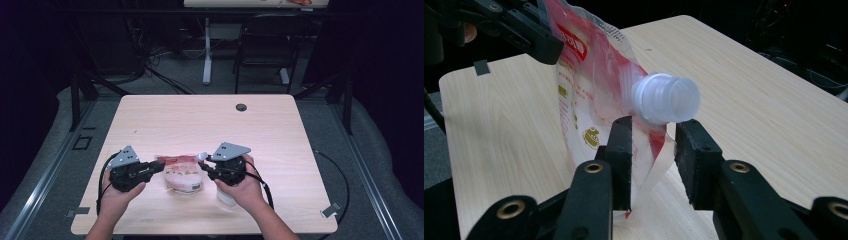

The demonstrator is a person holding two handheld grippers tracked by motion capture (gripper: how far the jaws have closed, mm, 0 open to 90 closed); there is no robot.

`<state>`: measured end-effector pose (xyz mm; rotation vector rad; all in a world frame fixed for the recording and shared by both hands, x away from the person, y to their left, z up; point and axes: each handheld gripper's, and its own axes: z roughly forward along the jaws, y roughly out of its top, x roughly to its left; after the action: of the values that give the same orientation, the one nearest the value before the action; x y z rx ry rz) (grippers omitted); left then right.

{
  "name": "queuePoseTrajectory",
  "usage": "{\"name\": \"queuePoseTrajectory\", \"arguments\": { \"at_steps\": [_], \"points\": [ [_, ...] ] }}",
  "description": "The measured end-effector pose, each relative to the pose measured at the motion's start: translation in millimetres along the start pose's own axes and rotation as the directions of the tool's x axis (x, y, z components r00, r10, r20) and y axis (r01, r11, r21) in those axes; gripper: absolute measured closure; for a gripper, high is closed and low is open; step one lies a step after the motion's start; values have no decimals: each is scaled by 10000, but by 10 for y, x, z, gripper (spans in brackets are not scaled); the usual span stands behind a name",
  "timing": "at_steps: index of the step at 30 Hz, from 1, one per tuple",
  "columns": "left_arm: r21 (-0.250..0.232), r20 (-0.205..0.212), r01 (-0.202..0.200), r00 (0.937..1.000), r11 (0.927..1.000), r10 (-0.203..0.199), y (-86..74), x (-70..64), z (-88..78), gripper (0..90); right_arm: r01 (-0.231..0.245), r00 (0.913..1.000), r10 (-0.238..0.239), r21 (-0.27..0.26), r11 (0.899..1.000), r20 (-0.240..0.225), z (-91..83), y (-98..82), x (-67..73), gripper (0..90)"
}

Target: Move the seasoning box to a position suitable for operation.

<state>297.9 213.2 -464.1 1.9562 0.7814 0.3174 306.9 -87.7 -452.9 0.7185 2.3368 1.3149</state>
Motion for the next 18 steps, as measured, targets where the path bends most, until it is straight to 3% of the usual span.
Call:
{"name": "queuePoseTrajectory", "arguments": {
  "at_steps": [13, 18],
  "points": [
    [-13, 148, 75, 9999, 10000, -75, -39, 2, -9, 806, -103, 9996, 100, -104, 9999, -282, -58, -48, 27, 688],
    [-38, 101, 119, 9999, 9999, -118, -57, 7, -23, 790, -156, 9981, 145, -192, 9997, -607, -63, -49, 14, 666]
  ]
}}
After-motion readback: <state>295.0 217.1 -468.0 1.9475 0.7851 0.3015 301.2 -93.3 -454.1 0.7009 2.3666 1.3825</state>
